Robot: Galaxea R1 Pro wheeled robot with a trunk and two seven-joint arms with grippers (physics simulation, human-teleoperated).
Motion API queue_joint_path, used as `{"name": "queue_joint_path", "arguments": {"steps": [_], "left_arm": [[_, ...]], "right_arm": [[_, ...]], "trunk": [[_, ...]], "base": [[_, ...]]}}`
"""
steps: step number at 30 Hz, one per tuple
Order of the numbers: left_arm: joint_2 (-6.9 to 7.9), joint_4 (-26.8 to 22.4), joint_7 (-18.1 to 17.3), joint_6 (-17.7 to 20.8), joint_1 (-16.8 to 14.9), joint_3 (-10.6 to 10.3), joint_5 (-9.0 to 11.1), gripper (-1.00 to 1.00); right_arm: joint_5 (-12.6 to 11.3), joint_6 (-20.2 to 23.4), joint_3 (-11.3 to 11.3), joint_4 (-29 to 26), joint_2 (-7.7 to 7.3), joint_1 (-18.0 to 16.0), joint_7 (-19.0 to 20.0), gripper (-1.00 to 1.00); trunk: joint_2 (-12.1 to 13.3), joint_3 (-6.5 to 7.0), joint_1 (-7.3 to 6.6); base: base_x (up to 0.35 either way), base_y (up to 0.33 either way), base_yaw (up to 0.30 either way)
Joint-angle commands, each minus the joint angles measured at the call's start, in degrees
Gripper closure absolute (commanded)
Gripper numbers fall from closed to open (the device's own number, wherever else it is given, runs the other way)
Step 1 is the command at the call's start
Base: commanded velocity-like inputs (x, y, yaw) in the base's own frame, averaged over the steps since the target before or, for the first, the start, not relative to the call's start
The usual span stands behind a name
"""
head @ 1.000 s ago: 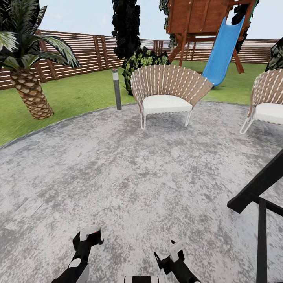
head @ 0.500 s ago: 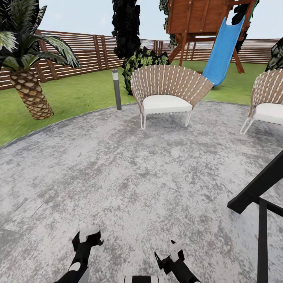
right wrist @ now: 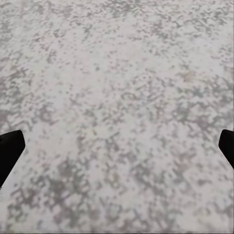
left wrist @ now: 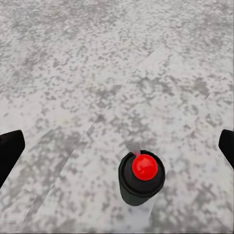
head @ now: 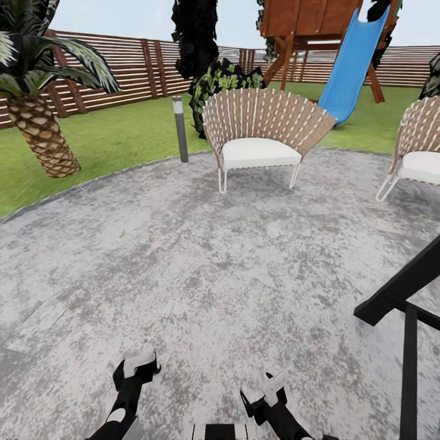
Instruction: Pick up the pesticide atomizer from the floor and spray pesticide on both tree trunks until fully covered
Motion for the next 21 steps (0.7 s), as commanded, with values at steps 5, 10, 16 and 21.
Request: {"name": "queue_joint_path", "arguments": {"steps": [5, 10, 16, 21], "left_arm": [[-0.04, 0.0, 0.0, -0.2, 0.0, 0.1, 0.0, -1.00], [-0.09, 0.0, 0.0, -0.2, 0.0, 0.0, 0.0, -1.00], [-0.12, 0.0, 0.0, -0.3, 0.0, 0.0, 0.0, -1.00], [-0.12, 0.0, 0.0, -0.3, 0.0, 0.0, 0.0, -1.00]], "right_arm": [[0.1, -0.2, -0.2, 0.0, 0.03, 0.0, 0.3, -1.00], [0.1, -0.2, -0.2, 0.0, 0.03, 0.0, 0.3, -1.00], [0.1, -0.2, -0.2, 0.0, 0.03, 0.0, 0.3, -1.00], [0.1, -0.2, -0.2, 0.0, 0.03, 0.0, 0.3, -1.00]], "trunk": [[-0.1, -1.61, 0.11], [-0.2, -3.17, 0.24], [-0.2, -4.93, 0.40], [-0.2, -5.19, 0.42]], "base": [[0.000, 0.000, 0.000], [0.000, 0.000, 0.000], [0.000, 0.000, 0.000], [0.000, 0.000, -0.010]]}}
